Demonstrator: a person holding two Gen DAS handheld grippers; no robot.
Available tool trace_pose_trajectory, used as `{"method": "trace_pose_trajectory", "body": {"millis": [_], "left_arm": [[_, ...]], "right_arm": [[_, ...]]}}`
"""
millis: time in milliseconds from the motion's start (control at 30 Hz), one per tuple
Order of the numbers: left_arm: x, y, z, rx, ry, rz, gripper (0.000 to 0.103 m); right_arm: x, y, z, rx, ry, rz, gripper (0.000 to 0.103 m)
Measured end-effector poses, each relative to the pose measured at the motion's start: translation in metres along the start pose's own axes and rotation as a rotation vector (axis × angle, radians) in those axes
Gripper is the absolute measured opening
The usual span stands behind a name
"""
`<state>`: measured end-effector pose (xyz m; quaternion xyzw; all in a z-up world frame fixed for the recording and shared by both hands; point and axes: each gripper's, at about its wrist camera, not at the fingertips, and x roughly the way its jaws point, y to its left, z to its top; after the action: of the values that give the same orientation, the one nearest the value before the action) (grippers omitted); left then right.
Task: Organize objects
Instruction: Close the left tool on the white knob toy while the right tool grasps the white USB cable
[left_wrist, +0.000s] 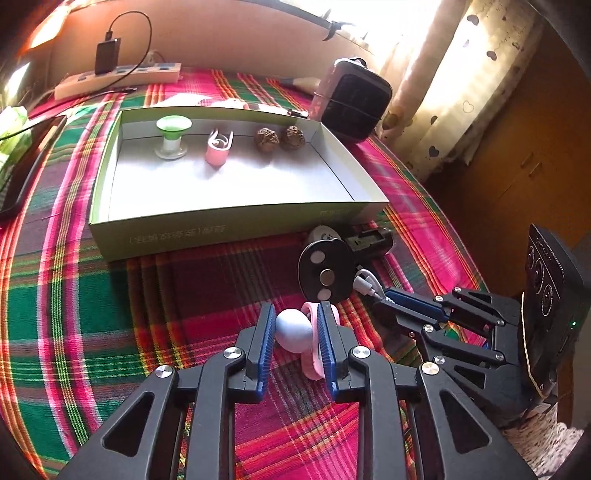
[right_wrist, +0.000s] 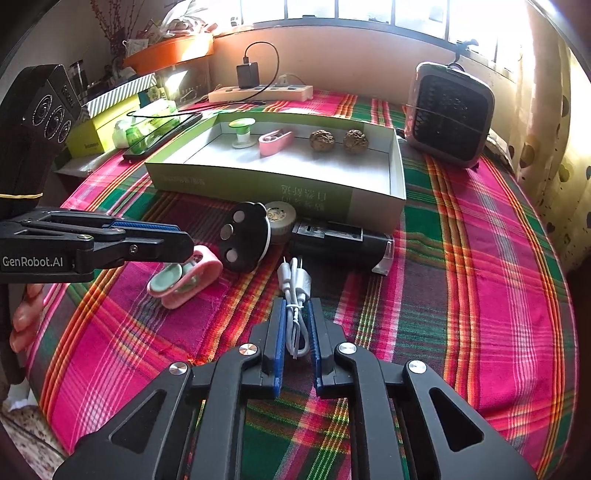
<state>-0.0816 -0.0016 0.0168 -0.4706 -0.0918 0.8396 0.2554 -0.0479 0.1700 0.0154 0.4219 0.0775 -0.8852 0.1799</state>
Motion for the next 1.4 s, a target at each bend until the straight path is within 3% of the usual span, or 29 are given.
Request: {"method": "trace_pose_trajectory", "body": {"millis": [333, 600, 700, 800, 900, 1100, 1400], "left_arm": [[-0.013, 0.009, -0.003, -0.021, -0.036, 0.017, 0.017], [-0.025, 0.001, -0.010, 0.001, -0.051, -0.033, 0.017], [-0.028, -0.007, -0.007, 0.056, -0.101, 0.040, 0.017], [-0.032, -0.007, -0.007, 0.048, -0.108, -0.033, 0.017], [-0.035, -0.009, -0.012, 0.066, -0.115, -0.043, 0.017], [-0.029, 0.003, -0.027, 0.041, -0.054, -0.007, 0.017], [-0.037, 0.017, -0.022, -0.003, -0.100, 0.002, 0.017]], "right_arm": [[-0.007, -0.005, -0.001, 0.031, -0.026, -0.008, 0.012], [-0.007, -0.003, -0.004, 0.043, -0.030, -0.008, 0.012], [-0.008, -0.003, -0.004, 0.049, -0.031, -0.010, 0.012], [-0.007, -0.003, -0.005, 0.050, -0.026, -0.011, 0.012], [-0.008, -0.003, -0.006, 0.050, -0.026, -0.010, 0.012], [-0.008, -0.003, -0.006, 0.048, -0.029, -0.006, 0.012], [-0.010, -0.004, -0.007, 0.057, -0.034, -0.014, 0.012]]}}
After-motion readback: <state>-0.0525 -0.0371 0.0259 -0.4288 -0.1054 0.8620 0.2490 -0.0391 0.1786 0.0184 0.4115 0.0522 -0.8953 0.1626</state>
